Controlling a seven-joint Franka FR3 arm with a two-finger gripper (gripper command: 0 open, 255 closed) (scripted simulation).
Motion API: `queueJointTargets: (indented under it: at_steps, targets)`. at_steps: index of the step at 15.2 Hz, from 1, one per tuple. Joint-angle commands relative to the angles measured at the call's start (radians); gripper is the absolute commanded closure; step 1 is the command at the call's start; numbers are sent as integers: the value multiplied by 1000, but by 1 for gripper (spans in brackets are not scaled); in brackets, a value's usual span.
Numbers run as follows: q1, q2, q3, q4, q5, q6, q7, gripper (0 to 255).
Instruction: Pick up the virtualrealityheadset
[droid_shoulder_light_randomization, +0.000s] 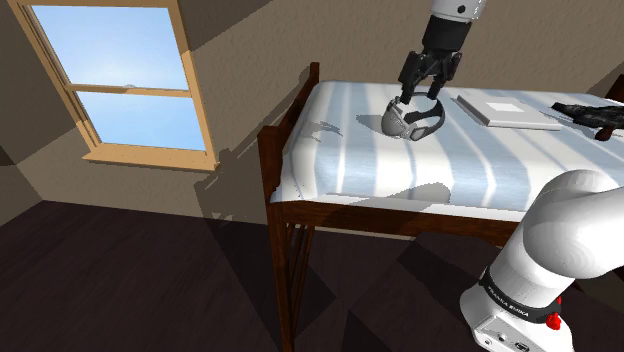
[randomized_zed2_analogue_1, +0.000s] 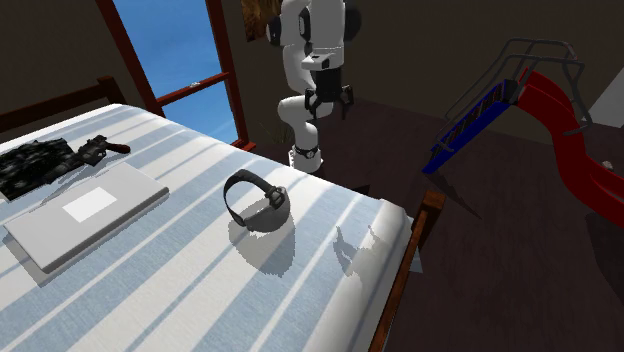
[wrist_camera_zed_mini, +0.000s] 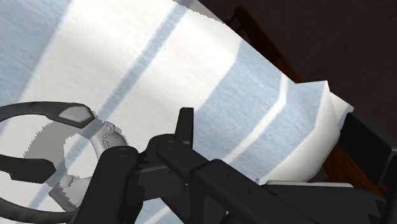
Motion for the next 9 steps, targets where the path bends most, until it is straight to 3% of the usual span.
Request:
queueJointTargets:
  at_steps: [1,9]
  targets:
    - [0,0,0,0,0,0,0,0]
    - [2,146,-189,-12,-93,152,-288,0]
